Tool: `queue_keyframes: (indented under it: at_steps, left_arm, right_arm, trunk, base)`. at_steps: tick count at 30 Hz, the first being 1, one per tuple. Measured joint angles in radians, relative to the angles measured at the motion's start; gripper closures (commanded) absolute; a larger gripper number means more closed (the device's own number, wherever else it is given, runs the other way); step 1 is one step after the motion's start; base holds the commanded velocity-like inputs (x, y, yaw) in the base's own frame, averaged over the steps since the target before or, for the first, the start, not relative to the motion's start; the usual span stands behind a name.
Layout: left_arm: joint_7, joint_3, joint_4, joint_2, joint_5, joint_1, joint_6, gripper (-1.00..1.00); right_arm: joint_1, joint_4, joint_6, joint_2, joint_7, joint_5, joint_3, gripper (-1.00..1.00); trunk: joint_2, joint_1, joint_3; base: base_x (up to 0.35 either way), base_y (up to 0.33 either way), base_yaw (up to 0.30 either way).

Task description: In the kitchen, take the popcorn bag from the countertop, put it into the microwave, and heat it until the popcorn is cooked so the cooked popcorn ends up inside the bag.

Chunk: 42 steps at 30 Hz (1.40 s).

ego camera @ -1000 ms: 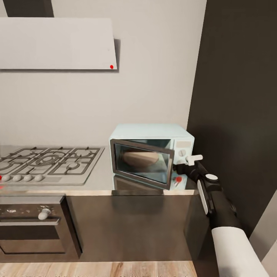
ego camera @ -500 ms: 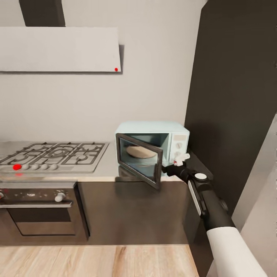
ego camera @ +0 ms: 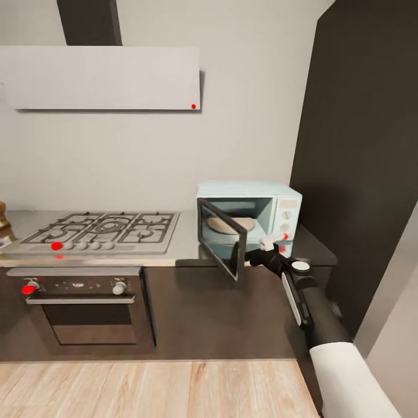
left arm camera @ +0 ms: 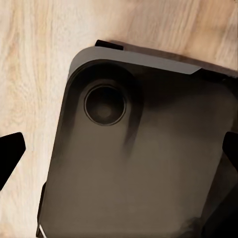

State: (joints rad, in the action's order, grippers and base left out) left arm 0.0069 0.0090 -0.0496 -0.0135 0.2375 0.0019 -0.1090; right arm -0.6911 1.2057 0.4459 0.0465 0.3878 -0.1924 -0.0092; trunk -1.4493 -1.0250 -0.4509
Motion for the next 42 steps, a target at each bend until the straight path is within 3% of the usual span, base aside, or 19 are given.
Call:
queue_keyframes:
  at_steps: [9,13,20,24,26,27,29,31,32,35,37,39,42]
  left_arm:
    - [0.000,-0.001,0.000,0.000,-0.001,0.000,0.000,-1.00]
    - [0.000,-0.002,0.000,-0.001,-0.004,0.000,0.000,-1.00]
    - [0.000,-0.002,0.000,-0.001,-0.003,0.000,0.000,-1.00]
    - [0.000,-0.002,0.000,0.000,-0.003,0.000,0.000,-1.00]
    - [0.000,-0.001,0.000,0.000,-0.002,0.000,0.000,-1.00]
    - [0.000,-0.001,0.000,0.000,-0.002,0.000,0.000,-1.00]
    - [0.000,0.001,0.000,0.000,0.000,0.000,0.000,-1.00]
    - [0.000,0.002,0.000,0.001,0.001,0.001,-0.001,-1.00]
    - [0.001,0.003,0.000,0.001,0.002,0.000,-0.001,-1.00]
    - [0.001,0.003,0.000,0.001,0.002,0.000,-0.001,-1.00]
    - [0.000,0.003,0.000,0.001,0.003,0.000,-0.001,-1.00]
    - [0.000,0.003,0.000,0.001,0.003,0.000,0.000,-1.00]
    - [0.000,0.003,0.000,0.001,0.004,0.000,0.000,-1.00]
  right_arm:
    - [0.000,0.013,0.004,-0.011,0.007,-0.002,-0.002,-1.00]
    - [0.000,0.040,0.087,-0.012,0.016,-0.003,-0.002,-1.00]
    - [0.000,0.049,0.154,-0.013,0.012,-0.024,-0.005,-1.00]
    - [0.000,0.043,0.162,-0.014,0.008,-0.027,-0.072,-1.00]
    - [-0.001,0.038,0.161,-0.021,0.006,-0.023,-0.071,-1.00]
    - [0.000,0.037,0.168,-0.035,0.012,-0.004,-0.065,-1.00]
    - [0.000,0.035,0.168,-0.094,0.014,-0.009,-0.166,-1.00]
    - [0.000,0.004,0.168,-0.181,0.011,-0.010,-0.240,-1.00]
    - [0.000,-0.039,0.168,-0.224,0.009,-0.010,-0.255,-1.00]
    - [0.000,-0.237,0.159,-0.302,0.001,-0.010,-0.267,-1.00]
    - [0.001,-0.380,0.153,-0.318,-0.006,-0.012,-0.267,-1.00]
    - [0.001,-0.533,0.118,-0.320,-0.011,-0.042,-0.265,-1.00]
    - [0.002,-0.787,-0.030,-0.315,-0.016,-0.107,-0.260,-1.00]
  trunk:
    - [0.000,0.000,0.000]
    - [0.000,0.000,0.000]
    - [0.000,0.000,0.000]
    - [0.000,0.000,0.000]
    - [0.000,0.000,0.000]
    - [0.000,0.000,0.000]
    - [0.000,0.000,0.000]
    - [0.000,0.000,0.000]
    - [0.000,0.000,0.000]
    - [0.000,0.000,0.000]
    - [0.000,0.000,0.000]
    - [0.000,0.000,0.000]
    - [0.000,0.000,0.000]
  base:
    - [0.000,0.322,0.000]
    - [0.000,0.322,0.000]
    - [0.000,0.321,0.000]
    - [0.000,0.206,0.000]
    - [0.000,0.039,0.000]
    - [0.000,0.016,0.000]
    - [0.000,0.006,0.000]
    - [0.000,0.001,0.000]
    - [0.000,0.000,0.000]
    - [0.000,0.000,0.000]
    - [0.000,0.000,0.000]
    - [0.000,0.000,0.000]
    - [0.000,0.000,0.000]
